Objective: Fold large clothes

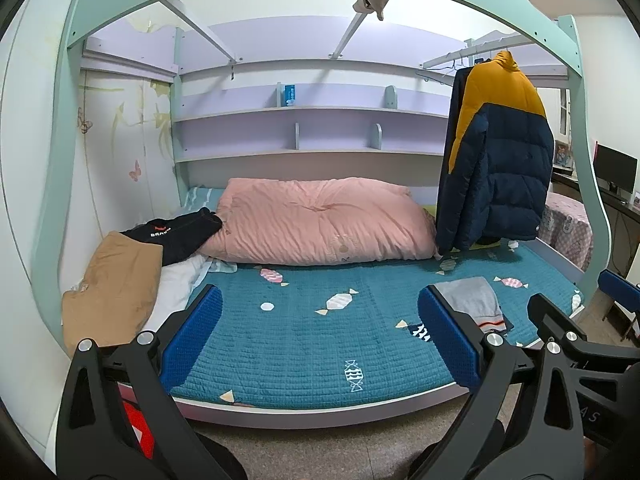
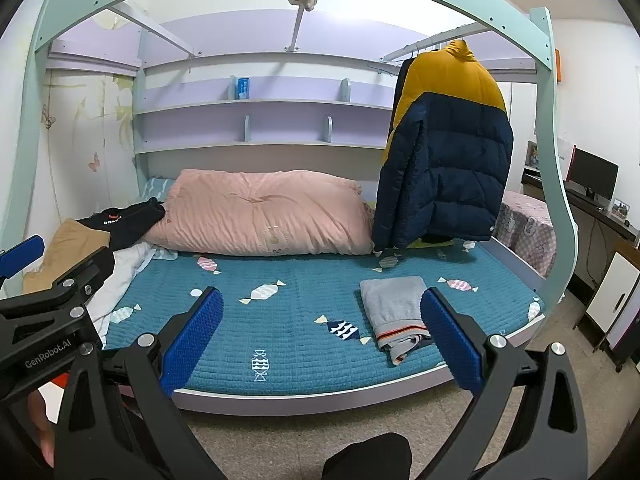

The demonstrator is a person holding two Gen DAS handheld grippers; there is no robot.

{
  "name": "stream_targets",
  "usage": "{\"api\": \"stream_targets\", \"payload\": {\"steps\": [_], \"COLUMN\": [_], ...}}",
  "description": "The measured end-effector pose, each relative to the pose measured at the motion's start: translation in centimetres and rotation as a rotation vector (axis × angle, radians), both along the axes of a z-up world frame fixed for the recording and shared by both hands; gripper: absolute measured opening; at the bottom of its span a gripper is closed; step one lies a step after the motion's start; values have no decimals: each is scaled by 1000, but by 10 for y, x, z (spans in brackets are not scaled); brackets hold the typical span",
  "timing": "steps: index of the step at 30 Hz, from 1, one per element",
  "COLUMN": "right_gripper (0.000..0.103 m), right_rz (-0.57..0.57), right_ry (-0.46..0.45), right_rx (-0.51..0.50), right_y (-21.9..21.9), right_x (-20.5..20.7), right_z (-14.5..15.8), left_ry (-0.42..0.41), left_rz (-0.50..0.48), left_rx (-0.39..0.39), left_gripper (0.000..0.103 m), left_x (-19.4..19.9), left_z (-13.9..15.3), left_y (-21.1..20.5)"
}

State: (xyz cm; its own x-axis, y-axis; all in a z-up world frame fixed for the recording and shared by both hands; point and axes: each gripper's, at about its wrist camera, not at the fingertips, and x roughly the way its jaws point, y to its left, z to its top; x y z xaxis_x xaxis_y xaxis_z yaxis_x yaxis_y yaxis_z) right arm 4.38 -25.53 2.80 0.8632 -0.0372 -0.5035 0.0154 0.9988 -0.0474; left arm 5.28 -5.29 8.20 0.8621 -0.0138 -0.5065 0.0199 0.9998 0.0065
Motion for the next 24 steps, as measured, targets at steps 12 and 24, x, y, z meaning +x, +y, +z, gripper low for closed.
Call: {"api": "stream_targets", "payload": {"steps": [12,24], "right_gripper": [96,96], "right_rz": [-3,-3], "right_ry": [3,7], "right_rx": [0,2], "right_y": [0,1], "right_x": [2,3], "right_z": [-1,-2], "left_ry": [0,2], "left_rz": [3,5], "left_rx": [-1,2], "left_gripper": [98,98], "left_x": [1,3], "left_z": [-1,-3], "left_y": [-1,-1]}}
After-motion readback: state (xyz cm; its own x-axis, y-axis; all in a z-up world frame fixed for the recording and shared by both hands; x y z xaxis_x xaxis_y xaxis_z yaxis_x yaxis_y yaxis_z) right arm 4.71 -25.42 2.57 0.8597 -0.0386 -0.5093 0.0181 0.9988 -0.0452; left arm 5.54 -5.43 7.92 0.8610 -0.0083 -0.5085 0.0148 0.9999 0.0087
